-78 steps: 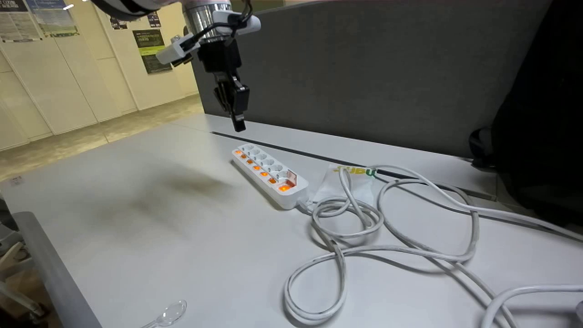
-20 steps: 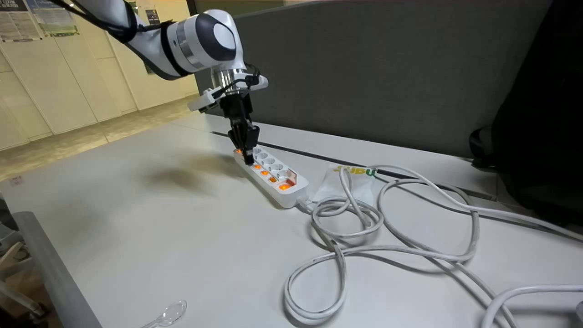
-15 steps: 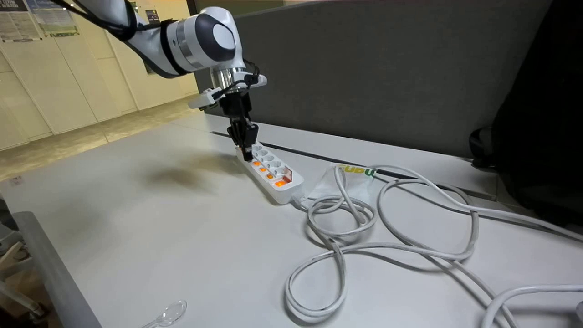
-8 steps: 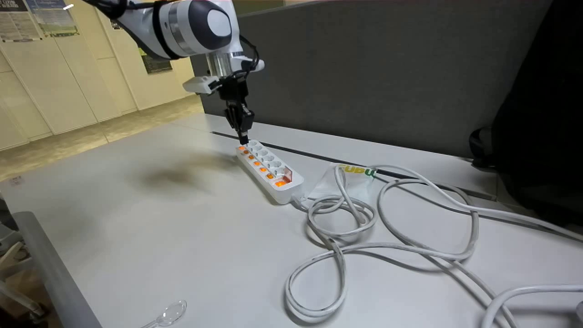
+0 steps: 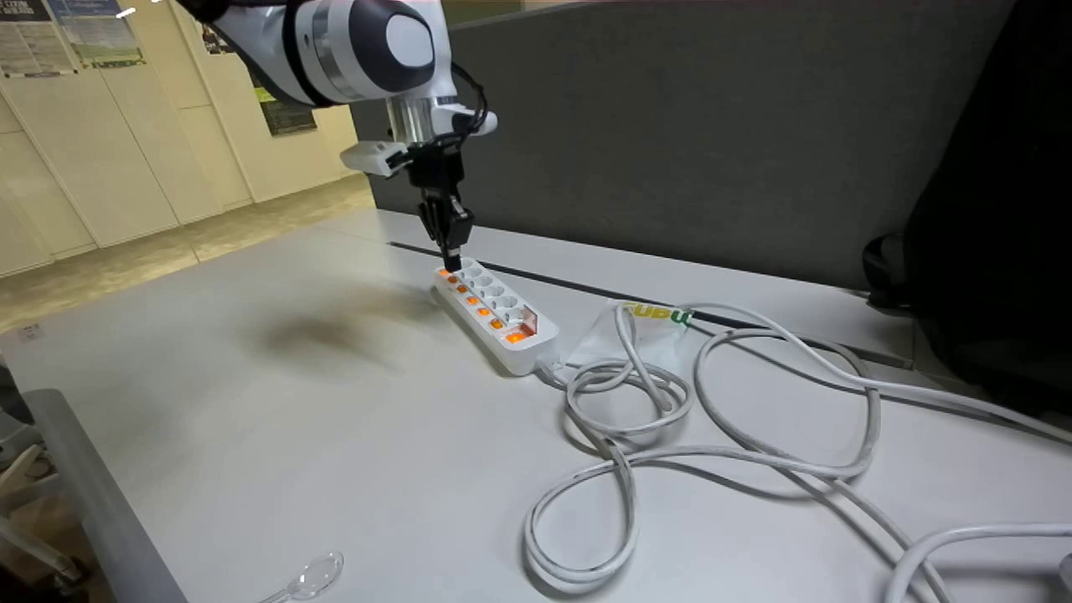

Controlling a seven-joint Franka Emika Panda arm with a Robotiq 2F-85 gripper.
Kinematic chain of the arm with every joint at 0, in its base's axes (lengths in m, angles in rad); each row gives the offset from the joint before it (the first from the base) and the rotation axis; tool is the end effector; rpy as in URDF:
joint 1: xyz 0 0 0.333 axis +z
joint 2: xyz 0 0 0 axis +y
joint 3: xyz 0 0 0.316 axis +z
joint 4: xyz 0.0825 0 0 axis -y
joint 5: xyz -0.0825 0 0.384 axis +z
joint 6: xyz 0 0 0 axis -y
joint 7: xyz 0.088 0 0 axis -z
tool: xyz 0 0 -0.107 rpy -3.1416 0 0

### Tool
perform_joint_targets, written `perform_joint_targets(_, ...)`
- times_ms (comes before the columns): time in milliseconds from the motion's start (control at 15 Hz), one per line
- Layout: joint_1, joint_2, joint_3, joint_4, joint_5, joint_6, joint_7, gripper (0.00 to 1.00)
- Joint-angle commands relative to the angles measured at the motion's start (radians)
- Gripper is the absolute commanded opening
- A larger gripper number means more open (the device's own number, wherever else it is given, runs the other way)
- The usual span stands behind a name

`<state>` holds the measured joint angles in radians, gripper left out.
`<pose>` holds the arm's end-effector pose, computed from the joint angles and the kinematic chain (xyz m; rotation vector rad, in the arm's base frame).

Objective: Turn on the third switch from the left of the extension cord

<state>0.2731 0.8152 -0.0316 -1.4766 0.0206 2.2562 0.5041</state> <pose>0.6919 0.1749 0.1883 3.0938 -0.4146 -0.0469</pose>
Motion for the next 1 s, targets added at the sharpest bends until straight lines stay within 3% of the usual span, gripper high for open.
perform_joint_targets(0, 0.005, -0.008, -0.008, -0.046, -0.017, 0.043, 0.001, 0.0)
perform_joint_targets(400, 0.026, 0.014, -0.018, -0.057, -0.045, 0.113, 0.007, 0.0)
perform_joint_targets(933, 0.032, 0.024, -0.016, -0.057, -0.048, 0.121, 0.006, 0.0)
